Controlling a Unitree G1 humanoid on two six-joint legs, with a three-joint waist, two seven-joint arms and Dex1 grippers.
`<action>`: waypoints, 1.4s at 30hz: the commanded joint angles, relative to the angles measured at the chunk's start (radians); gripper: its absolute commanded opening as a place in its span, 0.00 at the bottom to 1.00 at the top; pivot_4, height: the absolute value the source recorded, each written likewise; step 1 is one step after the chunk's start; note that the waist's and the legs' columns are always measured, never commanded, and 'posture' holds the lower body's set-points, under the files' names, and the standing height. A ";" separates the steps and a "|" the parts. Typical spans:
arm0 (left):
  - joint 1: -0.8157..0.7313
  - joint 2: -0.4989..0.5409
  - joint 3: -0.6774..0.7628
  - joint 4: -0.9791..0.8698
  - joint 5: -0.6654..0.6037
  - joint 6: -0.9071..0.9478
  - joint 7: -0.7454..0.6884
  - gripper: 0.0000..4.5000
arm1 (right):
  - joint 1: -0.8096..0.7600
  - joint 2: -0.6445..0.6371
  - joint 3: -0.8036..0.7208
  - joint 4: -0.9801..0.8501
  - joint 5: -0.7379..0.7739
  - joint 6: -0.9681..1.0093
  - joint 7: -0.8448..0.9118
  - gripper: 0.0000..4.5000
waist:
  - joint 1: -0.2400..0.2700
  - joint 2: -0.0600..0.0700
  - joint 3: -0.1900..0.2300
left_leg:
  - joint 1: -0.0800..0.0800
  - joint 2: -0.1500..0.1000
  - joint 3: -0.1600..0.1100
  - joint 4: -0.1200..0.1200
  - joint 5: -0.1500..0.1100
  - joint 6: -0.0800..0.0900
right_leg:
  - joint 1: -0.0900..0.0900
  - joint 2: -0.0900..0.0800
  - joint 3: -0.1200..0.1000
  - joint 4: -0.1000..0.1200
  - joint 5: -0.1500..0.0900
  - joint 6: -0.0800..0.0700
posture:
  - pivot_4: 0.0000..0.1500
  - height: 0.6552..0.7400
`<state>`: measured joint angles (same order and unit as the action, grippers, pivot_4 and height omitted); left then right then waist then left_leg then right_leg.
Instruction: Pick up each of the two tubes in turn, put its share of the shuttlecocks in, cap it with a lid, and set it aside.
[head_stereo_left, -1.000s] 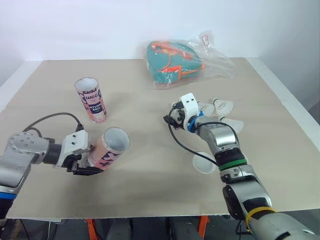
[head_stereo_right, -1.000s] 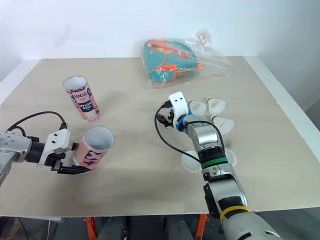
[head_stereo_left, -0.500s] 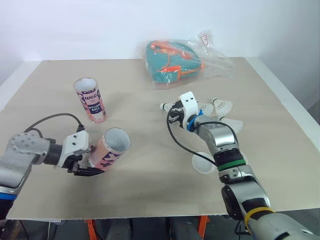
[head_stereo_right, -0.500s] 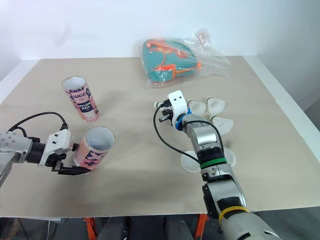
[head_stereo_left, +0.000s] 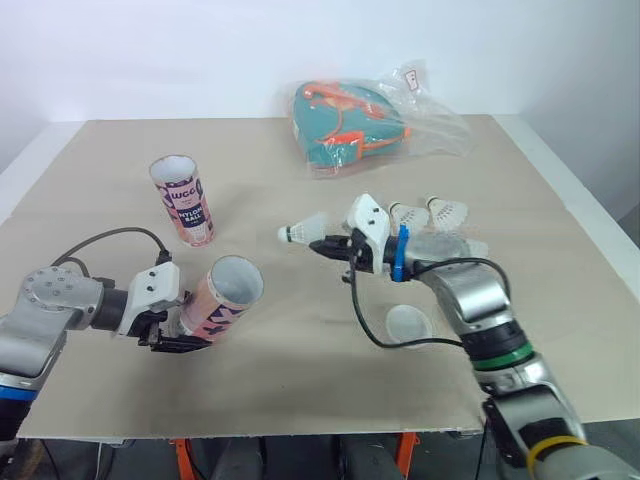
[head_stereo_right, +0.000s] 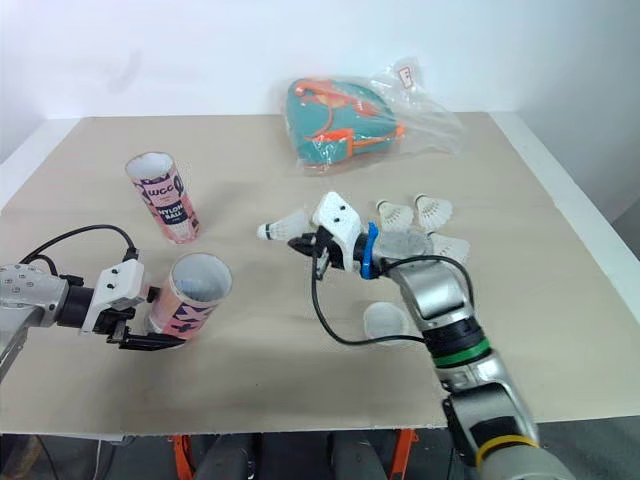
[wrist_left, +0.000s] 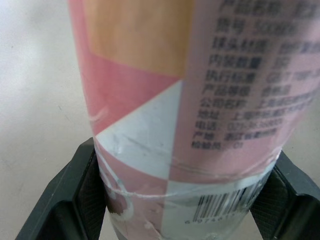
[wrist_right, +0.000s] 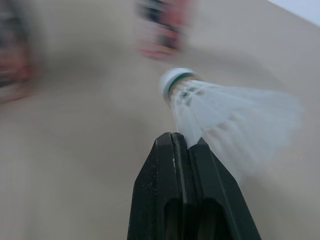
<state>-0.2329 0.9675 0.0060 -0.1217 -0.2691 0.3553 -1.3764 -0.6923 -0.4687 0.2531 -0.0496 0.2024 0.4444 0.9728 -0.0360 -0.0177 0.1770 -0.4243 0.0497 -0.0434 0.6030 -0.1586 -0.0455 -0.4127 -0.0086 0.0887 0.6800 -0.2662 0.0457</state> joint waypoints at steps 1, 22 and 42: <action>0.015 -0.006 -0.045 0.001 0.001 0.000 -0.005 0.76 | -0.062 -0.025 -0.031 -0.092 0.060 -0.048 0.089 0.02 | -0.001 0.000 0.000 | 0.000 0.000 0.000 0.000 0.000 0.000 | 0.000 0.000 0.000 0.000 0.000 0.000 | 1.00 0.99; 0.005 -0.014 -0.057 0.033 0.009 -0.037 -0.012 0.76 | -0.146 -0.032 0.071 -0.175 0.081 -0.082 0.212 0.02 | 0.001 0.000 0.000 | 0.001 0.000 0.000 0.000 0.000 0.000 | 0.001 0.000 0.000 0.000 -0.001 -0.002 | 1.00 0.99; 0.014 -0.017 -0.065 0.008 0.003 -0.031 0.000 0.76 | 0.071 -0.038 -0.180 -0.195 0.271 0.099 0.114 0.75 | 0.019 -0.005 -0.003 | 0.001 0.000 -0.001 0.001 0.000 0.000 | 0.005 -0.001 -0.003 -0.001 -0.004 -0.002 | 1.00 0.99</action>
<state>-0.2472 0.9508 -0.0192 -0.1017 -0.2743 0.3117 -1.3674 -0.6600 -0.4925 0.1591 -0.1857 0.4299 0.5182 1.1329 -0.0169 -0.0224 0.1744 -0.4241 0.0493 -0.0438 0.6038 -0.1588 -0.0460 -0.4072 -0.0113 0.0857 0.6784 -0.2713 0.0445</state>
